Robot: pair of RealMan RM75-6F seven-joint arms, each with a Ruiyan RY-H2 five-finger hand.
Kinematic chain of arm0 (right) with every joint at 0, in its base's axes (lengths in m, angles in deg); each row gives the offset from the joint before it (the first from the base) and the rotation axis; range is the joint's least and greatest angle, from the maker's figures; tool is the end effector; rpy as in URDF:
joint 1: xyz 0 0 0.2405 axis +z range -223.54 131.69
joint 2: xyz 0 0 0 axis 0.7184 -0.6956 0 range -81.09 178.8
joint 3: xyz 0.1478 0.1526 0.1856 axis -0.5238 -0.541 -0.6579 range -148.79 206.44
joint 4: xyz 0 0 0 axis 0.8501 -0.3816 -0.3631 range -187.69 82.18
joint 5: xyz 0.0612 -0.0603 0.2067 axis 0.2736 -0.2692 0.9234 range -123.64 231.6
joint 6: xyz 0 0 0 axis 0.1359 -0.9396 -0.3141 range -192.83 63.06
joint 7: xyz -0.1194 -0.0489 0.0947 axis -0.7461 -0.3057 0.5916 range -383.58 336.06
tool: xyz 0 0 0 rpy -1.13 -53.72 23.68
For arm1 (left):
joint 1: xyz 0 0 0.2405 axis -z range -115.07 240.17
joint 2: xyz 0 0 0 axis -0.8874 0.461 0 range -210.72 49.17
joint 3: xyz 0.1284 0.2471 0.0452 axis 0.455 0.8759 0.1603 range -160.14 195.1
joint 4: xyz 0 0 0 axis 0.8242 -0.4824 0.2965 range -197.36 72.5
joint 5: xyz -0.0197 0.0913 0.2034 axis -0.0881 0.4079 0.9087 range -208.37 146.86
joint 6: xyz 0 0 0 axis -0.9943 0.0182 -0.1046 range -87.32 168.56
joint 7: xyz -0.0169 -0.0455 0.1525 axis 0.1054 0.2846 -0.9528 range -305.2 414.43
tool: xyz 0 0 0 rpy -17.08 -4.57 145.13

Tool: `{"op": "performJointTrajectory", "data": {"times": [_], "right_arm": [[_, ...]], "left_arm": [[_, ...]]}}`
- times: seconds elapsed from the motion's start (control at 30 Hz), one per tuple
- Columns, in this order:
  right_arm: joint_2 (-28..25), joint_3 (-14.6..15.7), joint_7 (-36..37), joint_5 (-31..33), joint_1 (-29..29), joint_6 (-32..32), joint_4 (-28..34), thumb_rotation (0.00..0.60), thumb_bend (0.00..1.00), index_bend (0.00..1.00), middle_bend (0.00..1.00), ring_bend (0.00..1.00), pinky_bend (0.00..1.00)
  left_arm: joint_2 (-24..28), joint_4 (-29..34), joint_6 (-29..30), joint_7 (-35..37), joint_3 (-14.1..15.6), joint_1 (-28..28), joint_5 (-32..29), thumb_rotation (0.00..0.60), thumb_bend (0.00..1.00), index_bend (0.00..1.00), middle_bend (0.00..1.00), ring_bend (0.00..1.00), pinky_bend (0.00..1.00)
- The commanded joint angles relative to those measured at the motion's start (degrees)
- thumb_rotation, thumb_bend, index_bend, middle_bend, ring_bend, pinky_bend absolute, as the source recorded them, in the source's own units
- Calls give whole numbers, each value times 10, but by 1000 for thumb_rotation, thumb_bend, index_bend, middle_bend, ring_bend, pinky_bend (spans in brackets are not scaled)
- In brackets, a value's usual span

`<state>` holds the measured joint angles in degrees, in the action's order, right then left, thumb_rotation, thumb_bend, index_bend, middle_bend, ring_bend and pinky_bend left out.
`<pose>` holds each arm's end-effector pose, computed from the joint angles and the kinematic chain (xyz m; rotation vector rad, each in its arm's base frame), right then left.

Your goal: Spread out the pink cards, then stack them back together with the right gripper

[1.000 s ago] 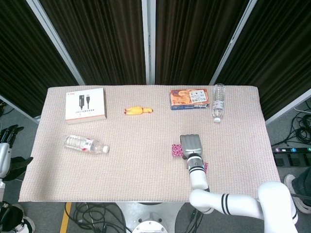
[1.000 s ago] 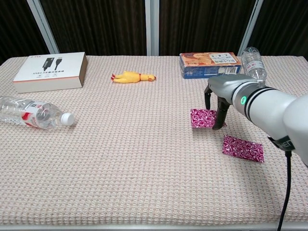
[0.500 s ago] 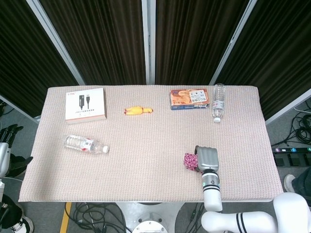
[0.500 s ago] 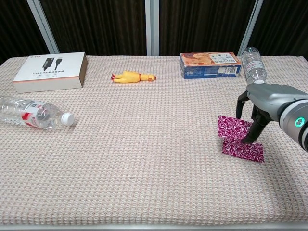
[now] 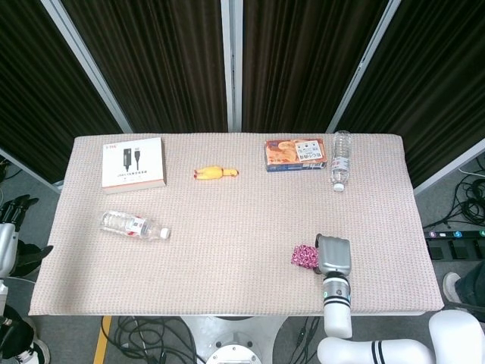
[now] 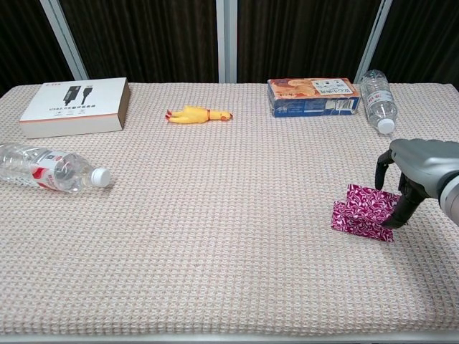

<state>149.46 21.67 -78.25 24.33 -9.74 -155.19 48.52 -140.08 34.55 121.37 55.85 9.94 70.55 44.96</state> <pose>-0.1982 -0.2802 -0.0586 1.4674 -1.1226 0.3808 -0.3379 0.2341 0.1909 -1.2551 -0.9598 -0.9021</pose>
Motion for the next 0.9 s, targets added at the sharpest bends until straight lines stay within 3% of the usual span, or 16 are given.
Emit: {"op": "performJointTrajectory", "data": {"times": [0.03, 0.9], "right_arm": [[3, 1, -1, 0, -5, 6, -7, 600, 0, 455, 1000, 1000, 974], [32, -36, -30, 19, -14, 43, -48, 597, 0, 457, 1000, 1000, 974]], "left_arm": [[0, 0, 0, 1, 0, 0, 1, 600, 60, 226, 226, 158, 381], [5, -1, -5, 13, 2, 1, 3, 600, 65, 226, 226, 158, 381]]}}
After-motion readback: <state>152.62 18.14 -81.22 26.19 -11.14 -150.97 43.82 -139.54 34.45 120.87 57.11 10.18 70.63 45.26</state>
